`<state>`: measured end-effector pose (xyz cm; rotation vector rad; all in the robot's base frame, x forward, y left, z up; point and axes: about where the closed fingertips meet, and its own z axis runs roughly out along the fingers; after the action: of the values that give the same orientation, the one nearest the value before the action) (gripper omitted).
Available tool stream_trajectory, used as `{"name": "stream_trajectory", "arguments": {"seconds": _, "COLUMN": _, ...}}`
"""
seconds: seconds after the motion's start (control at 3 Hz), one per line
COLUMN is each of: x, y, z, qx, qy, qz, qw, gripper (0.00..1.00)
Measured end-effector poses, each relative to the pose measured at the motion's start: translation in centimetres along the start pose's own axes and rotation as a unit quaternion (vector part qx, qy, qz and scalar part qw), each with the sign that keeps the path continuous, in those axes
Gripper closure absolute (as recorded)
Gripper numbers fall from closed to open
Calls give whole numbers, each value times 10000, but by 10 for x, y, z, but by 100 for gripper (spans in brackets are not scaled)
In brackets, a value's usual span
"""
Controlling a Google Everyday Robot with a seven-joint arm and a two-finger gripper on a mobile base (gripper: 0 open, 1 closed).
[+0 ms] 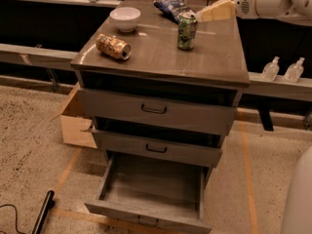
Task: Place green can into bottom drawer
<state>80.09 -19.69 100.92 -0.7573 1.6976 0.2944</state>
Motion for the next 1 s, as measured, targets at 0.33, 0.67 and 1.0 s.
{"name": "stream_trajectory", "arguments": {"seconds": 0.33, "x": 18, "y": 16, "z": 7, "qx": -101, "qy": 112, "qz": 250, "qw": 9996, "gripper": 0}}
{"name": "stream_trajectory", "arguments": {"seconds": 0.67, "x": 36, "y": 31, "z": 20, "qx": -234, "qy": 153, "qz": 440, "qw": 9986, "gripper": 0}}
{"name": "stream_trajectory", "arguments": {"seconds": 1.0, "x": 58, "y": 43, "z": 42, "qx": -329, "qy": 145, "qz": 600, "qw": 9975, "gripper": 0}}
